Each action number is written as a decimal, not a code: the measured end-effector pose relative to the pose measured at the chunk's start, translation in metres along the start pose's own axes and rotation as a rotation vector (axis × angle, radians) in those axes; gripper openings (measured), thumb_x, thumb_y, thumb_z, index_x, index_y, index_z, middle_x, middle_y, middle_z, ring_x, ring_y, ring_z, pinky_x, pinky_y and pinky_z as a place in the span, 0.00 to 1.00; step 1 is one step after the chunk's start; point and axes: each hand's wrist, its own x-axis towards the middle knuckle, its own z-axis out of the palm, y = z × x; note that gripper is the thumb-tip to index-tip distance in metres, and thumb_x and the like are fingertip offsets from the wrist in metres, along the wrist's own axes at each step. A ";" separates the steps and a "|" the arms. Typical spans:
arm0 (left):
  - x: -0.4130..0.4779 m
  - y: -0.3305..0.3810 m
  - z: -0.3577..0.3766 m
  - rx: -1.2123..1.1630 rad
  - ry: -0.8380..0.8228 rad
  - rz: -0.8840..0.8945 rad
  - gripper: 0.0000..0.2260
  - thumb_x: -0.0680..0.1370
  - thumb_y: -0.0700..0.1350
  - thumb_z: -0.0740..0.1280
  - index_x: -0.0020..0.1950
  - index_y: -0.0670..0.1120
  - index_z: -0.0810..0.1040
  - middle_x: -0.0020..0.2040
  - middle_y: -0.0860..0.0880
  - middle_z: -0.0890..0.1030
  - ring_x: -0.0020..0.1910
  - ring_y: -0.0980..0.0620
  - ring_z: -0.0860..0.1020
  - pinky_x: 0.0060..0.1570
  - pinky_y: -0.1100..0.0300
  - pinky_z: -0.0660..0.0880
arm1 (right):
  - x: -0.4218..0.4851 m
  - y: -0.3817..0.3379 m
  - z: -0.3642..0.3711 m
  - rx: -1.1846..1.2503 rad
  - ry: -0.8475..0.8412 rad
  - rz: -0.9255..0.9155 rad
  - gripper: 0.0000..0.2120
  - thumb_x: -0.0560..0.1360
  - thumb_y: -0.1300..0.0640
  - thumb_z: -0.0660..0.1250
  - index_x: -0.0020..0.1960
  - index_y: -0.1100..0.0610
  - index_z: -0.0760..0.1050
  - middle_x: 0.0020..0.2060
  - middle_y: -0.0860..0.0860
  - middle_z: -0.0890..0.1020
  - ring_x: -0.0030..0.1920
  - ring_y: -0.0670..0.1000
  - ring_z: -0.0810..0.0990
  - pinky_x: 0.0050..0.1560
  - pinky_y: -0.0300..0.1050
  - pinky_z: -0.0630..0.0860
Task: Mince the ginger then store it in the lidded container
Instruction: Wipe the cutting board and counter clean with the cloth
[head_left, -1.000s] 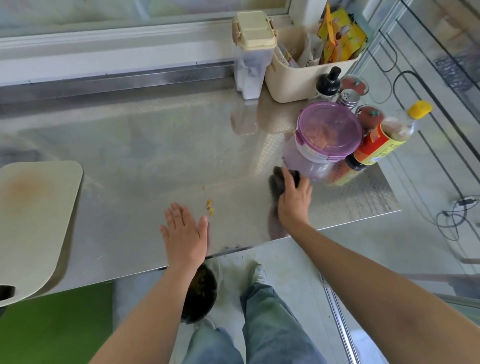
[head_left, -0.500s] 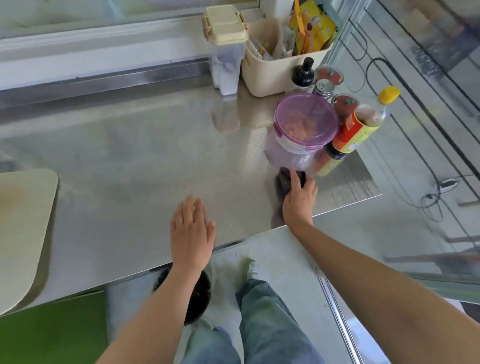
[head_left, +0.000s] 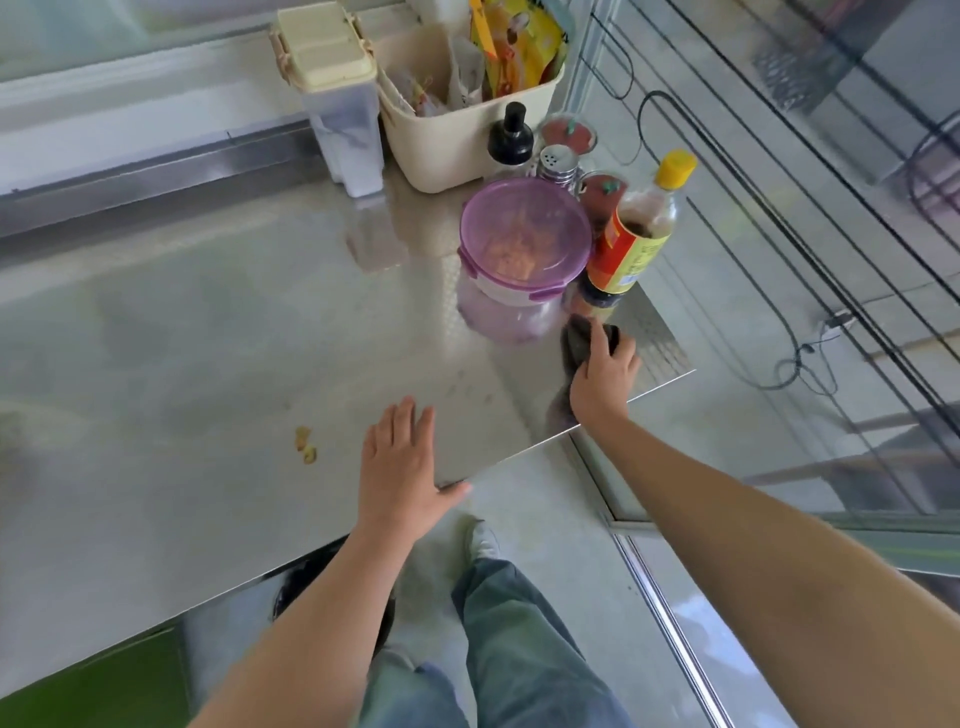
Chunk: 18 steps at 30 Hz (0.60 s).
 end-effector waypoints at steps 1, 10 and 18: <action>0.001 -0.001 0.001 0.006 0.014 -0.004 0.45 0.69 0.69 0.65 0.77 0.45 0.56 0.78 0.43 0.54 0.76 0.41 0.54 0.73 0.48 0.54 | -0.001 0.000 0.004 -0.043 -0.029 -0.008 0.34 0.73 0.70 0.57 0.77 0.52 0.58 0.70 0.62 0.62 0.64 0.64 0.63 0.66 0.52 0.59; 0.004 -0.003 0.008 0.054 0.093 -0.009 0.43 0.61 0.68 0.72 0.67 0.42 0.72 0.68 0.40 0.72 0.66 0.38 0.71 0.60 0.44 0.71 | -0.052 -0.011 0.031 0.095 -0.229 -0.613 0.29 0.67 0.68 0.53 0.65 0.59 0.76 0.58 0.64 0.76 0.55 0.68 0.73 0.56 0.59 0.70; 0.003 -0.004 0.006 0.066 0.080 -0.019 0.43 0.64 0.69 0.69 0.71 0.45 0.68 0.72 0.43 0.68 0.70 0.41 0.67 0.65 0.47 0.67 | -0.046 -0.005 0.025 -0.009 -0.094 -0.345 0.33 0.65 0.68 0.57 0.70 0.60 0.70 0.62 0.67 0.71 0.54 0.69 0.70 0.57 0.60 0.69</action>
